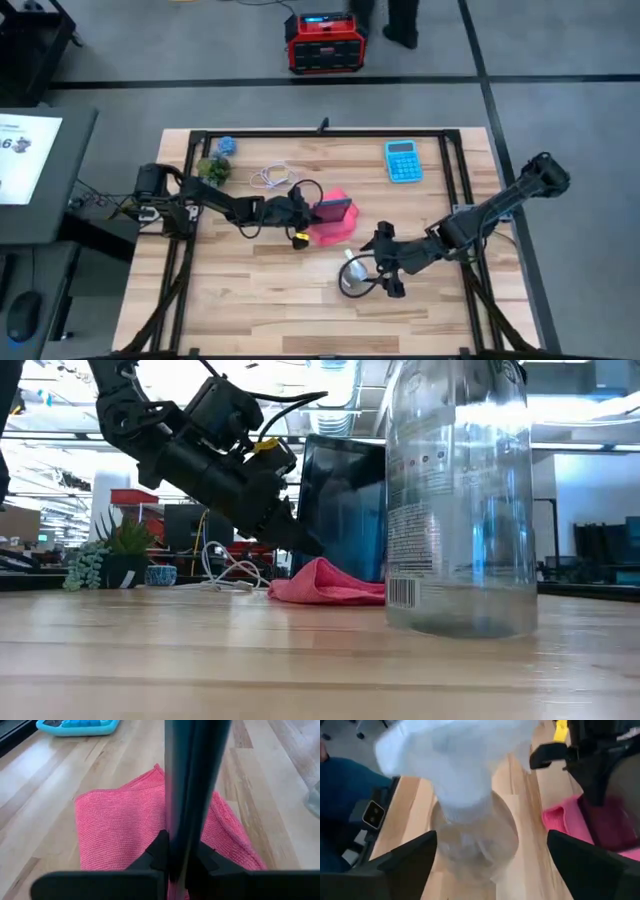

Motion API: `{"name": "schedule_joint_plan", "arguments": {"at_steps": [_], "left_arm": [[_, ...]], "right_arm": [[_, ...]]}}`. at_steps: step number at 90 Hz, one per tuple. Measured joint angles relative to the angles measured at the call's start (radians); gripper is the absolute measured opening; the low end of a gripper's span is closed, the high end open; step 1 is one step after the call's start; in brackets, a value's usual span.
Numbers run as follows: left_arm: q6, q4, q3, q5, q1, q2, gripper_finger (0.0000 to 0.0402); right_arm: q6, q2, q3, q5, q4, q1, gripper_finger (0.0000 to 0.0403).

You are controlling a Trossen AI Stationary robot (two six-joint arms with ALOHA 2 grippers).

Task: Apply microfiber cloth
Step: Spray the front of the cellphone using the spray bottle

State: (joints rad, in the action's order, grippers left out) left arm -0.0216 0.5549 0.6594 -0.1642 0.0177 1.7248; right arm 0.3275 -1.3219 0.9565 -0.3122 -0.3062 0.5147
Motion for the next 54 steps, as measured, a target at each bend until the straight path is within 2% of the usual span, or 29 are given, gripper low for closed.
{"name": "schedule_joint_plan", "arguments": {"at_steps": [19, 54], "left_arm": [[0.000, 0.000, 0.000, 0.000, 0.001, 0.000, 0.0013], [0.006, -0.007, 0.000, 0.001, 0.001, 0.000, 0.0013]], "right_arm": [[-0.046, -0.009, 0.000, -0.003, 0.084, 0.003, 0.0376], [-0.113, -0.141, 0.000, -0.108, 0.184, 0.014, 0.0376]]}}
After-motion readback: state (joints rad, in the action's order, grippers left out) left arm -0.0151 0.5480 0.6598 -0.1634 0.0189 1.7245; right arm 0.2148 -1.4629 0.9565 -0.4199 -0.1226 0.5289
